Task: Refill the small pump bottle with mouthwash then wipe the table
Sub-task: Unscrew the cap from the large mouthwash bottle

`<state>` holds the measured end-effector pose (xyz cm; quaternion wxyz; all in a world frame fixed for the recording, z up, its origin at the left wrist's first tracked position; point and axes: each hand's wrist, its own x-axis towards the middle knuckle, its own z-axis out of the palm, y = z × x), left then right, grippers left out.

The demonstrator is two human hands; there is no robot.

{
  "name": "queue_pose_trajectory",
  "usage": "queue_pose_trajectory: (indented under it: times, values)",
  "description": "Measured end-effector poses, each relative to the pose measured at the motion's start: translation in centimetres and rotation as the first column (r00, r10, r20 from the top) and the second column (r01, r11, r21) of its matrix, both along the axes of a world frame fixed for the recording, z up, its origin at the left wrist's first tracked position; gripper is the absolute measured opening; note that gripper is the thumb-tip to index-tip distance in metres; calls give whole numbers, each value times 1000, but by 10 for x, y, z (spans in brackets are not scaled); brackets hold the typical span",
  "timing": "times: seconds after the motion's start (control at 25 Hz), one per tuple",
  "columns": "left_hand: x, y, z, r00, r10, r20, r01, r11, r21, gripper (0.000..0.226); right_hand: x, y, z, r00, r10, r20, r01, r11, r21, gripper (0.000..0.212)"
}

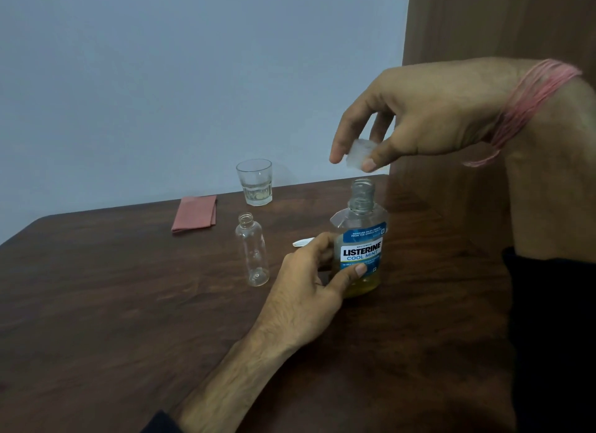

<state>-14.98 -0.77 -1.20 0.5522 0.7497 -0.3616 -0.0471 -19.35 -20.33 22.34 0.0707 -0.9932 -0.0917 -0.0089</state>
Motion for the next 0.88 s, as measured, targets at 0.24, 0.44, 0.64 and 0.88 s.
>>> queue_pose_trajectory:
  times: [0.24, 0.44, 0.64, 0.88]
  values:
    - [0, 0, 0, 957, 177, 228, -202, 975, 95, 46, 29, -36, -43, 969, -143, 199, 41, 895, 444, 11]
    - [-2, 0, 4, 939, 262, 222, -279, 959, 49, 58, 38, -47, -178, 897, -441, 33, 176, 425, 888, 27]
    - [-6, -2, 5, 923, 291, 253, -307, 951, 29, 69, 34, -59, -225, 777, -629, 12, 291, 377, 879, 37]
    - [-5, -1, 6, 919, 328, 219, -331, 943, -24, 85, 26, -62, -227, 832, -555, -17, 351, 503, 790, 47]
